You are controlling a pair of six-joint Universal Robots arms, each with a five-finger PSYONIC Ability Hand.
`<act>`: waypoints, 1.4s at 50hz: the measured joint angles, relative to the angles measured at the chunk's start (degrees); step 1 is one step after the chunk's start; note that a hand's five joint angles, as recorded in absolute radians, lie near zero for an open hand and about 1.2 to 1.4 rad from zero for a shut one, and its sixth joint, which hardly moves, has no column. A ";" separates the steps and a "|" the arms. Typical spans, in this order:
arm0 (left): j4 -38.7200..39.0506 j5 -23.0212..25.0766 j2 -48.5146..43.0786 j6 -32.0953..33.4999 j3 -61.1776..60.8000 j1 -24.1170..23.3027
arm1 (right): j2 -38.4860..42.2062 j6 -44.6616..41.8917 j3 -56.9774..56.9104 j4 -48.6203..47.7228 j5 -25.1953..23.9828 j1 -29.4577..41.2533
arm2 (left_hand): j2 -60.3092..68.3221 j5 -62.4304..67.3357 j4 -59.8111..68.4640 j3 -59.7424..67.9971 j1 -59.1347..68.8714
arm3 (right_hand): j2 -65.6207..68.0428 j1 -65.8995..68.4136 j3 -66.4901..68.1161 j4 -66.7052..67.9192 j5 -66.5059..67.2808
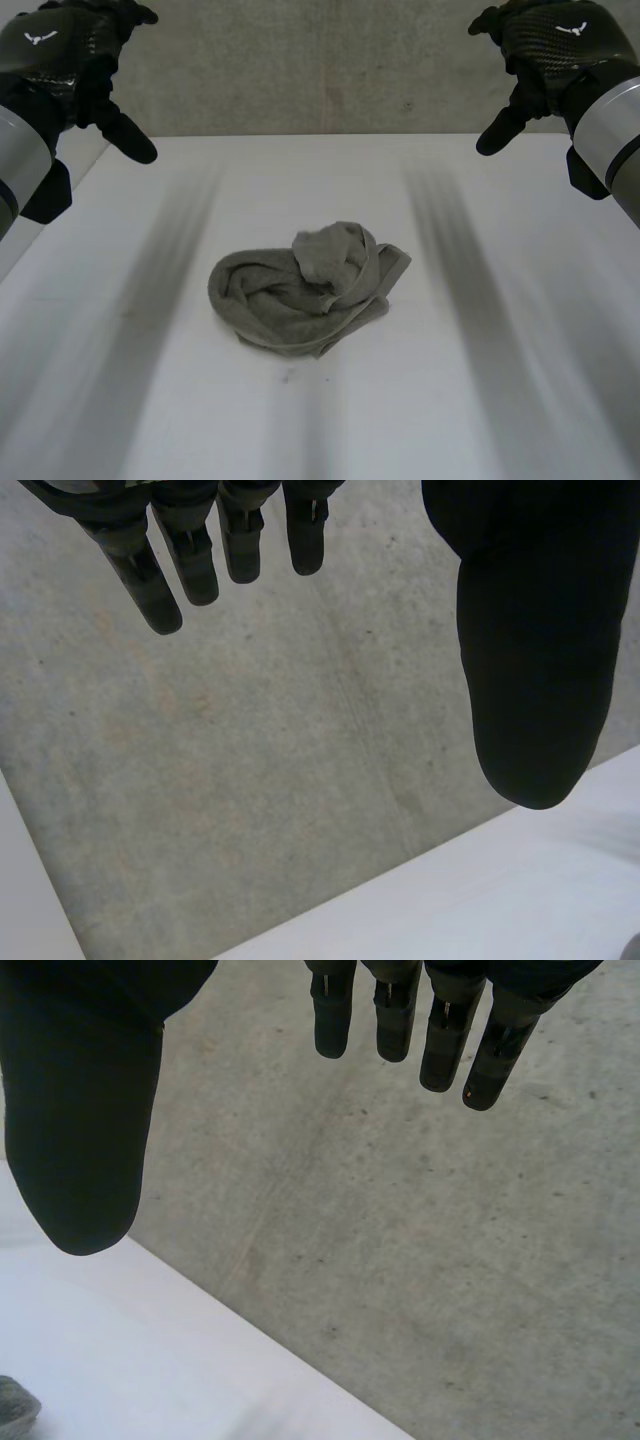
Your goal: Fold the towel.
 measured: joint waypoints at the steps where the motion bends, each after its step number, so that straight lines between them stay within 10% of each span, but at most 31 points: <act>1: -0.13 0.43 -0.64 0.00 0.07 0.02 | 0.31 -0.22 -0.10 0.19 -0.50 0.00 | 1.25 0.23 1.49 1.31 0.98 | 0.00 0.00 0.00 0.00 0.00; 14: -4.91 3.10 -12.43 -3.13 0.14 1.05 | 10.16 -10.98 -1.10 5.41 -10.57 0.77 | 4.20 3.22 4.45 4.20 4.11 | 0.00 0.00 0.00 0.00 0.00; 30: -5.83 6.01 -31.58 -22.36 0.55 4.14 | 29.81 -35.54 -1.86 0.07 -22.91 8.47 | 9.82 8.35 9.60 9.37 9.72 | 0.09 0.14 0.18 0.09 0.05; 36: -4.44 5.95 -34.92 -21.94 1.69 2.94 | 34.70 -38.36 -2.06 -10.59 -22.52 9.81 | 43.41 42.37 43.69 43.42 44.26 | 16.71 15.39 18.02 15.61 14.76; 39: -2.16 4.94 -35.67 -20.75 2.44 2.54 | 36.53 -38.67 -2.71 -16.95 -22.04 10.06 | 56.26 54.55 56.22 56.13 54.34 | 47.97 39.84 47.53 46.70 43.31; 56: 27.14 3.37 -24.05 -6.43 7.69 -0.13 | 24.94 -18.62 -6.85 -38.87 -3.23 9.78 | 59.14 57.25 59.45 59.05 55.99 | 53.40 41.86 53.85 54.92 49.63; 62: 37.56 4.40 -19.15 -5.62 1.43 -1.31 | 20.57 -14.78 -2.79 -29.69 -0.20 9.30 | 59.17 57.26 59.47 59.15 56.00 | 53.40 41.86 53.86 54.92 49.85; 70: 26.02 6.50 -22.76 -1.55 -6.88 -3.68 | 20.98 -25.29 2.92 -5.61 -3.46 7.86 | 59.21 57.28 59.47 59.19 56.36 | 53.37 41.86 54.36 54.84 50.02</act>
